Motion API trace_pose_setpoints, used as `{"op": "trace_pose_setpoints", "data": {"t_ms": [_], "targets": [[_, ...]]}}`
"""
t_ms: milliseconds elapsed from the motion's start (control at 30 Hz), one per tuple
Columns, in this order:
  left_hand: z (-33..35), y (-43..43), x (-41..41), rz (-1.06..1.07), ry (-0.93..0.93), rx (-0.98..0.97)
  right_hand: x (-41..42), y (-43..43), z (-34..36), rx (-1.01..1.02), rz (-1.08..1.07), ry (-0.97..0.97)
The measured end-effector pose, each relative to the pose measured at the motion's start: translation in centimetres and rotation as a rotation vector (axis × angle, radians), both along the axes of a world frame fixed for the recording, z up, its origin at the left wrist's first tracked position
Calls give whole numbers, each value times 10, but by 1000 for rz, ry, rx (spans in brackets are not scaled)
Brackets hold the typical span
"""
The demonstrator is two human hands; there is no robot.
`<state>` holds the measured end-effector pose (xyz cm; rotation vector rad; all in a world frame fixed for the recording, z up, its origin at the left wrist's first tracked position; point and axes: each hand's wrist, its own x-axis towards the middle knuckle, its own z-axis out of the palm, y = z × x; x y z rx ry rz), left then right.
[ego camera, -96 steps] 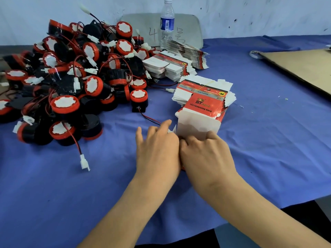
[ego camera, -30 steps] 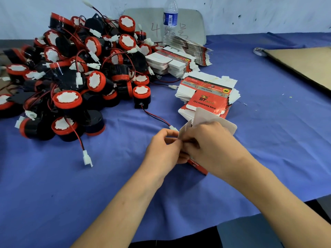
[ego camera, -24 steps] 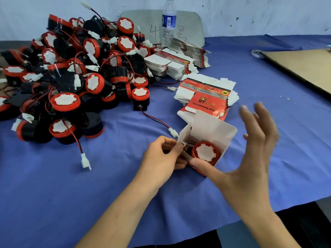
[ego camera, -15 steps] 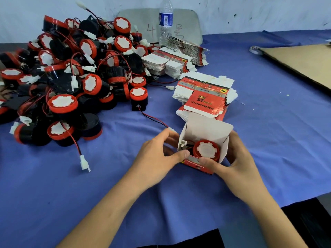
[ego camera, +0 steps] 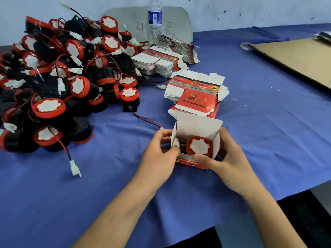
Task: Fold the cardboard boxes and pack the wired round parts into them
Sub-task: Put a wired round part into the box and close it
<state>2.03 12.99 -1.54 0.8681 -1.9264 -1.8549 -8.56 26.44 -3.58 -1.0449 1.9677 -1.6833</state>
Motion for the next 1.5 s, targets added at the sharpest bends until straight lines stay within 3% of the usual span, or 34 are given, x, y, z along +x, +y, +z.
{"op": "trace_pose_setpoints", "data": {"t_ms": [100, 200, 600, 800, 1033, 1200, 1500], "targets": [[2, 1, -3, 51, -27, 154, 0, 1, 0, -1, 5, 1], [7, -4, -10, 50, -89, 187, 0, 0, 0, -4, 22, 1], [0, 1, -27, 112, -303, -214, 4, -5, -4, -44, 15, 12], [-7, 0, -27, 159, -204, -252, 16, -10, -6, -115, -92, 171], [-16, 1, -10, 122, 150, -609, 16, -11, -6, -116, -81, 192], [-20, -5, -6, 123, 226, -762, 16, -12, -7, -104, -65, 202], [0, -2, -3, 113, -245, -1223, 13, -12, -10, -94, -78, 207]]}}
